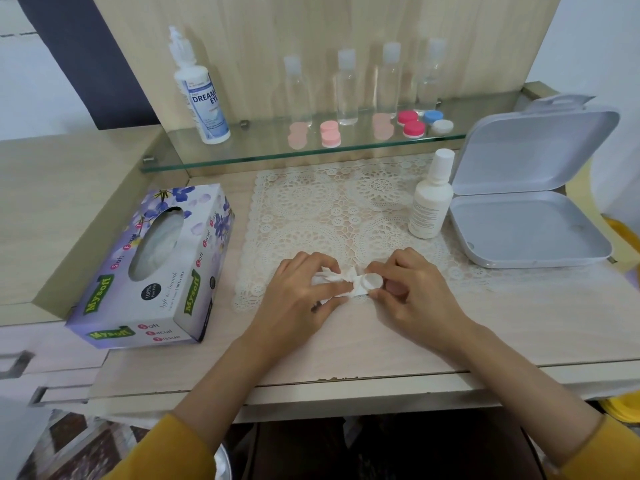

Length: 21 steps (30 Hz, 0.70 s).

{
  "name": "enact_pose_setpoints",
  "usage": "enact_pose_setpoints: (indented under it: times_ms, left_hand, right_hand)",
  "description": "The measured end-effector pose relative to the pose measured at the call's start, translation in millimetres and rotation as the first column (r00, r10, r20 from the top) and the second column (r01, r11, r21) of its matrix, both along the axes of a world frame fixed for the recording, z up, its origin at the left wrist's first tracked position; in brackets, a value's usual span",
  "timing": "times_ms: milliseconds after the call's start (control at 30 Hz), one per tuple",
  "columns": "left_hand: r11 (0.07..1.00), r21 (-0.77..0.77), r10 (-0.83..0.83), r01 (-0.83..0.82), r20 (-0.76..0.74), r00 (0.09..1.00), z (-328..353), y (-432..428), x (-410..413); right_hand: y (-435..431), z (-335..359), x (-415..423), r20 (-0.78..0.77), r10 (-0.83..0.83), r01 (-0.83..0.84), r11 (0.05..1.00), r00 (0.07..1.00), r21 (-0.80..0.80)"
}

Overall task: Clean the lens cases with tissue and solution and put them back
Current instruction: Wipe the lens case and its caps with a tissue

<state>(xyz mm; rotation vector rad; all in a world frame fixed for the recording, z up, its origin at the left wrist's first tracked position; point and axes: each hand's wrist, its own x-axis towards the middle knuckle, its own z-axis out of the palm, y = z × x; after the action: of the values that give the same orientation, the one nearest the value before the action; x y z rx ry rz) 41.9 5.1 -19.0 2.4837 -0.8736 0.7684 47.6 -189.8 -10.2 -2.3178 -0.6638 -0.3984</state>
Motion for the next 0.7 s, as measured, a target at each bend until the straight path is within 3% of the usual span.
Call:
enact_pose_setpoints:
  times_ms: [400,533,700]
  left_hand:
    - [0.999,-0.002,0.035,-0.035,0.015,0.999,-1.4,-0.9,-1.1]
    - [0.999,-0.041,-0.029,0.026,-0.055,0.998,-2.2,1.0,1.8]
    - [0.998,-0.059,0.009,-0.015,-0.103,0.995,-0.9,-2.6,-0.7]
  right_hand:
    - [1.0,0.9,-1.8,-0.019,-0.007,0.007,1.0,1.0,0.026]
    - [-0.1,-0.1,-2.5,-0.011,-0.007,0.008,1.0,1.0,0.016]
    - [0.8,-0.4,-1.5,-0.007,-0.016,0.016,1.0,1.0,-0.001]
